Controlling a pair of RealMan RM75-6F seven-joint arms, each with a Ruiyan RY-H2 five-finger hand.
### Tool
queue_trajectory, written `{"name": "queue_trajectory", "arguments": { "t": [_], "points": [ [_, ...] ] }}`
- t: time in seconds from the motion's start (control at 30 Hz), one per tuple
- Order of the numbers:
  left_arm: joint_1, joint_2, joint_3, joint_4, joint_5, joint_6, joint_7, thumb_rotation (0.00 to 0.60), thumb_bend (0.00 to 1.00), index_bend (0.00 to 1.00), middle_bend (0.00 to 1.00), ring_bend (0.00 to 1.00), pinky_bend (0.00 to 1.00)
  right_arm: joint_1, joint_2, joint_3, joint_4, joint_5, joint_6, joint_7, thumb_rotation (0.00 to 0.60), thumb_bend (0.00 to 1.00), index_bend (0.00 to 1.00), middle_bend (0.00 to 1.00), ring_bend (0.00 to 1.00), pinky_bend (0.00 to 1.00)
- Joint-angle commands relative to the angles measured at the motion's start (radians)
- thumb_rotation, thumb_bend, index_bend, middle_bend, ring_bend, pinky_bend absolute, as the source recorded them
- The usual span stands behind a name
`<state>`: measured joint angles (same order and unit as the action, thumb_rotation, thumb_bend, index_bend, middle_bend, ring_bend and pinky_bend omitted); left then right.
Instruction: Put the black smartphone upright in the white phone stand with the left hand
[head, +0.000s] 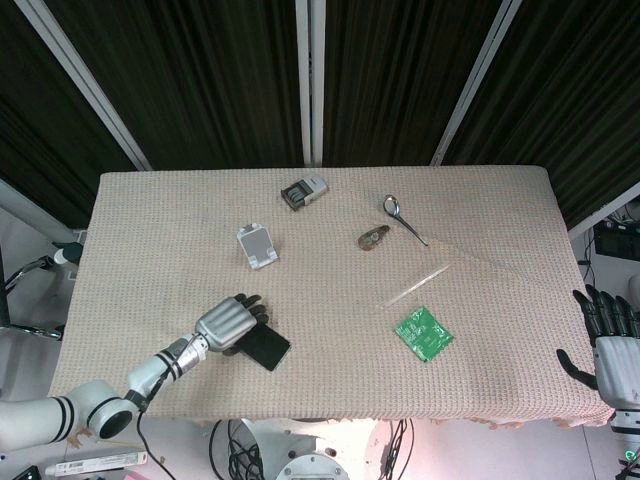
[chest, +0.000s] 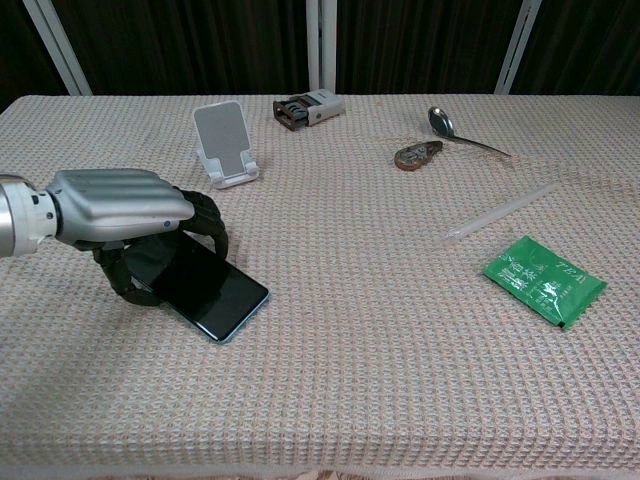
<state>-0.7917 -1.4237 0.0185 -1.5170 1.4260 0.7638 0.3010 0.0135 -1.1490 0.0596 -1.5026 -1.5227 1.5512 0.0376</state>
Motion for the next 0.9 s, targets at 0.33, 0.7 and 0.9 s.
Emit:
{"name": "queue_trajectory", "arguments": {
  "t": [0.33,0.7,0.9],
  "points": [
    [0.009,0.013,0.009,0.010,0.049,0.046,-0.050,0.600,0.32,0.66,0.49,0.25,0.29,0.000,0.002,-0.001,-0.010,-0.002,0.001,-0.010,0.600,0.18,0.00,0.00,0.00,0.00],
    [0.016,0.021,0.022,0.031,0.094,0.078,-0.087,0.600,0.32,0.67,0.54,0.46,0.41,0.002,-0.002,-0.001,-0.010,-0.001,-0.003,-0.016,0.600,0.18,0.00,0.00,0.00,0.00],
    [0.016,0.041,0.022,0.023,0.122,0.104,-0.089,0.600,0.32,0.67,0.54,0.47,0.41,0.001,0.000,0.000,-0.014,-0.002,0.001,-0.021,0.600,0.18,0.00,0.00,0.00,0.00]
  ]
}}
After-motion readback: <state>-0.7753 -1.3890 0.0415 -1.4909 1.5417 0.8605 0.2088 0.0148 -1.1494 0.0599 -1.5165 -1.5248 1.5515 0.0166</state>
